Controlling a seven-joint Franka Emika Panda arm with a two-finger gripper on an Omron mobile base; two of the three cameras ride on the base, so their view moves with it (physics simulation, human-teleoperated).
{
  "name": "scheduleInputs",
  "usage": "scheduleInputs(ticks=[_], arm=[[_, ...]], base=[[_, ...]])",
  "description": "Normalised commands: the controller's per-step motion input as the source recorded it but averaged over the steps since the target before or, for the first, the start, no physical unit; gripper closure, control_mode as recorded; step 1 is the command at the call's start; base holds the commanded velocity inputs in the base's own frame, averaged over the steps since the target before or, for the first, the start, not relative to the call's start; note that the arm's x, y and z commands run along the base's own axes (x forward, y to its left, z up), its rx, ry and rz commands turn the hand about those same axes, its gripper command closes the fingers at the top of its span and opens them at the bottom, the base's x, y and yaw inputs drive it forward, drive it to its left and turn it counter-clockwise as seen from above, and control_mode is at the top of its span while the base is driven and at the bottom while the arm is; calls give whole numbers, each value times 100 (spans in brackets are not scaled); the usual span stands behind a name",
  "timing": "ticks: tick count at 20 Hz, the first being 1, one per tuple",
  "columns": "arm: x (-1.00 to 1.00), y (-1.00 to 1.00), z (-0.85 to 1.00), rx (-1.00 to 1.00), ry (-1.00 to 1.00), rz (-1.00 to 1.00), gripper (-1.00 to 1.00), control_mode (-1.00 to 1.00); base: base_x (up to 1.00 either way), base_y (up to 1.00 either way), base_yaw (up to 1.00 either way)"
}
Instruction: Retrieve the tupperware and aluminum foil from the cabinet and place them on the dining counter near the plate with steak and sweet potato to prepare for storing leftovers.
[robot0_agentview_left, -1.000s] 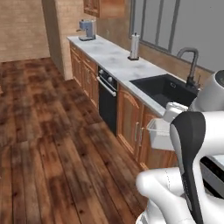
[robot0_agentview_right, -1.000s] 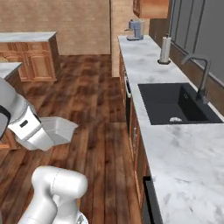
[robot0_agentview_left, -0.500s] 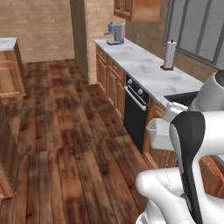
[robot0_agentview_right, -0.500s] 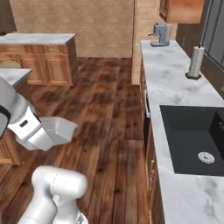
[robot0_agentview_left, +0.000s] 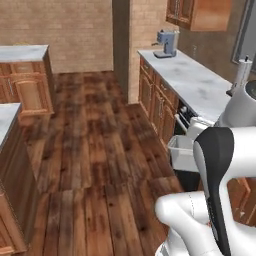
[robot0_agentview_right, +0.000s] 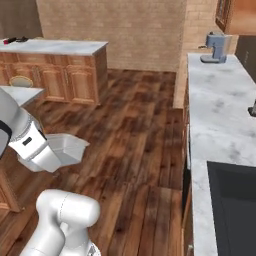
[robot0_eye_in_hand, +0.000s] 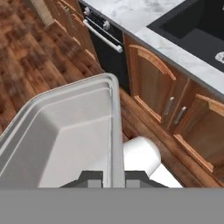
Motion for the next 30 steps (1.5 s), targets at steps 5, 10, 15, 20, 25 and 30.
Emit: scheduleInputs(ticks=[5,10,15,20,25,30], arm=[[0,0,0,0,0,0,100,100],[0,0,0,0,0,0,100,100],[0,0,0,0,0,0,100,100],[0,0,0,0,0,0,100,100],[0,0,0,0,0,0,100,100],[0,0,0,0,0,0,100,100]], base=[[100,0,27],[100,0,22],[100,-14,6],[100,-16,0],[100,-1,0],[100,-1,0]])
